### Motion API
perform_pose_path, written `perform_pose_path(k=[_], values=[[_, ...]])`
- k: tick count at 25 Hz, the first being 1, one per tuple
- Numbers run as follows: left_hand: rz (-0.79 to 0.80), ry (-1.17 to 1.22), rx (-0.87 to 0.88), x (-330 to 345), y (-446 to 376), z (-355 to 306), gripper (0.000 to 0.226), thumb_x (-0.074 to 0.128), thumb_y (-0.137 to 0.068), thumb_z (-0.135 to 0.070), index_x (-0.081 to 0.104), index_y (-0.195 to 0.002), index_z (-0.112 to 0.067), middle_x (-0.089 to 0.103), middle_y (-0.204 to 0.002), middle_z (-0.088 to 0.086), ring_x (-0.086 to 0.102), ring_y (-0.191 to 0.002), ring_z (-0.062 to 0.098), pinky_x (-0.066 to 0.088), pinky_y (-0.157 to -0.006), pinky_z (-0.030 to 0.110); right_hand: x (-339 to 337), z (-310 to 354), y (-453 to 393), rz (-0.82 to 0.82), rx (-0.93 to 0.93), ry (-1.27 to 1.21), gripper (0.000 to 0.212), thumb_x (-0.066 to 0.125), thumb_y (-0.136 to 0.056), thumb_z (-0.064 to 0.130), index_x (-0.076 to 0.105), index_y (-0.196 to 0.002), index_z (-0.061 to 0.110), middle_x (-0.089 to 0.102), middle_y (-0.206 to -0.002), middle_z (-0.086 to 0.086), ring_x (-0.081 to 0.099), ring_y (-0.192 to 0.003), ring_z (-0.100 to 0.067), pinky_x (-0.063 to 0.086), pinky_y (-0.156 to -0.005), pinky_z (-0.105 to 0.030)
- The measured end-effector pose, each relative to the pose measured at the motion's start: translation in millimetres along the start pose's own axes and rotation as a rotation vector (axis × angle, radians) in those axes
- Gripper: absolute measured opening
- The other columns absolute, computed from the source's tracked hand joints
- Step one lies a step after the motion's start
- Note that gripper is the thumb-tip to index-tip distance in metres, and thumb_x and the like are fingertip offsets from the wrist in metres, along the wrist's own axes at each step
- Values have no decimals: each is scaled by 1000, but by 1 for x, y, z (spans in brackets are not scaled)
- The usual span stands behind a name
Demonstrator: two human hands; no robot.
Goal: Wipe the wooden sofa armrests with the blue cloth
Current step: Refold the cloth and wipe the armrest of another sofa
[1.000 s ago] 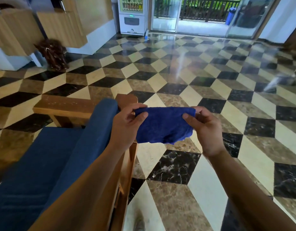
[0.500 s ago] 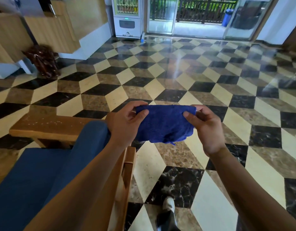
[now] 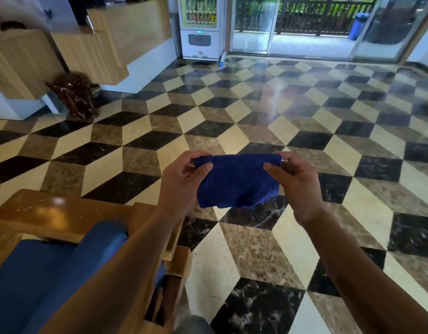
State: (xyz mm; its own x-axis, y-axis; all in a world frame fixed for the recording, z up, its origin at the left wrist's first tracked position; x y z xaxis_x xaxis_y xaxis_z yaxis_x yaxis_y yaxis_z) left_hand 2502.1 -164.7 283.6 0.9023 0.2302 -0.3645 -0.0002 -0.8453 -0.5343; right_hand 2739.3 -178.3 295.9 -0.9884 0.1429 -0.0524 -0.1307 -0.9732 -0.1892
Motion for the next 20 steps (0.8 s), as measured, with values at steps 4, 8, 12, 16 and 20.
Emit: perform_pose_path(k=[4,8,12,16,20], values=[[-15,-22,-54,16,-46,31,17,62,-95,-31,59,-111,-28,60,-102,-28,60,-95,-13,49,-83,7,8,-19,-66,26,-3,46,18,67,-91,7,70,-99,22,77,-91,-3,72,-91,-26,58,-88,-51],[-51,-30,-89,25,-101,76,16,61,-96,-20,60,-111,-27,60,-101,-27,60,-95,-12,49,-80,6,31,-39,-140,37,-18,115,20,65,-93,11,69,-97,30,77,-88,7,73,-89,-17,59,-87,-42],[-93,-28,-138,17,-161,127,16,61,-97,-24,60,-112,-30,63,-102,-23,63,-93,-6,50,-76,8,75,-50,-220,106,-35,126,22,64,-94,12,66,-96,34,75,-84,16,71,-85,-5,58,-78,-22],[-203,-8,-153,-16,-216,176,17,60,-96,-19,63,-113,-23,66,-105,-16,65,-97,3,53,-77,16,142,-57,-293,215,-32,83,23,63,-93,9,66,-95,32,74,-86,14,71,-84,-5,57,-71,-19],[-317,77,-348,-50,-237,209,24,60,-96,-16,66,-106,-37,68,-104,-18,65,-104,6,59,-87,44,205,-61,-342,334,-70,68,22,63,-93,11,66,-96,33,75,-89,11,72,-88,-10,59,-74,-24]])
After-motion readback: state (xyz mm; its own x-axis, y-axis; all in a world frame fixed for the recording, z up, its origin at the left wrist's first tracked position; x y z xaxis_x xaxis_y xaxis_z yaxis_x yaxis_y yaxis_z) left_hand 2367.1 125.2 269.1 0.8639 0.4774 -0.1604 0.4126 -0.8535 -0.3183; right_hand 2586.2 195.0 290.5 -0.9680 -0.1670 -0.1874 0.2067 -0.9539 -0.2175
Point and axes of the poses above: each hand's wrist, its own y-axis away from the middle knuckle, its own x-axis out of the palm, z = x × y, the point moved 3 cm from there along -y, towards the middle knuckle
